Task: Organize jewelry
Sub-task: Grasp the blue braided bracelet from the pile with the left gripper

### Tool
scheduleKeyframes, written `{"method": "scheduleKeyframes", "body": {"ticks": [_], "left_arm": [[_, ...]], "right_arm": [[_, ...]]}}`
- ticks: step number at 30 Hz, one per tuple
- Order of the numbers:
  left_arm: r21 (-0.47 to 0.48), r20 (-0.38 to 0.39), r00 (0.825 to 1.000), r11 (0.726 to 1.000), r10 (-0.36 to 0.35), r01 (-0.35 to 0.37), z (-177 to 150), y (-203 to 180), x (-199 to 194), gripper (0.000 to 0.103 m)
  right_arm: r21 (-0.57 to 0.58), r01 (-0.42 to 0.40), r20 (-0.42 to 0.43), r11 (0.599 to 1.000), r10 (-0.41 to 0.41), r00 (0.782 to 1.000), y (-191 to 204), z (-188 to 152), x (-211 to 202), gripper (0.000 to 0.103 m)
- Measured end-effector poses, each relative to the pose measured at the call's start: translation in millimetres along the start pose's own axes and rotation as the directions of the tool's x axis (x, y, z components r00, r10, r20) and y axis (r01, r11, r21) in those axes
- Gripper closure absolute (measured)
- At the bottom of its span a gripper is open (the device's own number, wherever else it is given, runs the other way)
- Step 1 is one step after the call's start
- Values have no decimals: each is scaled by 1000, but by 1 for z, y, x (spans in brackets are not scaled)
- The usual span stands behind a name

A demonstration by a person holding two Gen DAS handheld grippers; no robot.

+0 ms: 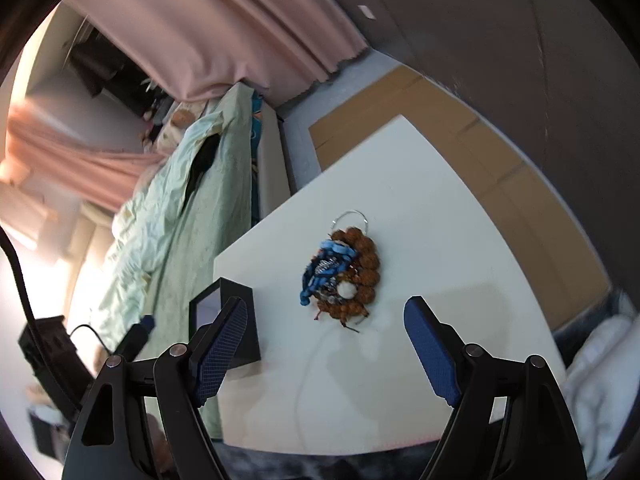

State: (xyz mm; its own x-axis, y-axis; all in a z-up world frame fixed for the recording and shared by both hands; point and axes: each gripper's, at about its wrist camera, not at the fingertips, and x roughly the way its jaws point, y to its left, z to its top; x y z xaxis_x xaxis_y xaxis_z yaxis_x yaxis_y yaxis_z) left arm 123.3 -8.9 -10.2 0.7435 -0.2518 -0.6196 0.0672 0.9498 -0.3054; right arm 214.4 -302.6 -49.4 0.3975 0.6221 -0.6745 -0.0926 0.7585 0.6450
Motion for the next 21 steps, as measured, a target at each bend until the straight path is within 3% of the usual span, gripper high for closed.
{"method": "scheduleKeyframes", "body": {"ticks": [4, 7, 9, 21], "left_arm": [[9, -38, 999, 1000, -19, 20, 1, -10, 21, 31], [27, -74, 997, 999, -32, 34, 1, -18, 37, 44], [42, -103, 994, 999, -28, 32, 0, -24, 50, 48], [93, -219, 975, 995, -26, 48, 2, -48, 116, 50]], "right_arm": [[60, -24, 1, 998, 24, 1000, -15, -4, -1, 30], [99, -32, 17, 995, 31, 999, -27, -6, -4, 31], [118, -31, 25, 992, 28, 999, -32, -5, -6, 31], [227, -43, 9, 973, 42, 999, -73, 23, 9, 35]]}}
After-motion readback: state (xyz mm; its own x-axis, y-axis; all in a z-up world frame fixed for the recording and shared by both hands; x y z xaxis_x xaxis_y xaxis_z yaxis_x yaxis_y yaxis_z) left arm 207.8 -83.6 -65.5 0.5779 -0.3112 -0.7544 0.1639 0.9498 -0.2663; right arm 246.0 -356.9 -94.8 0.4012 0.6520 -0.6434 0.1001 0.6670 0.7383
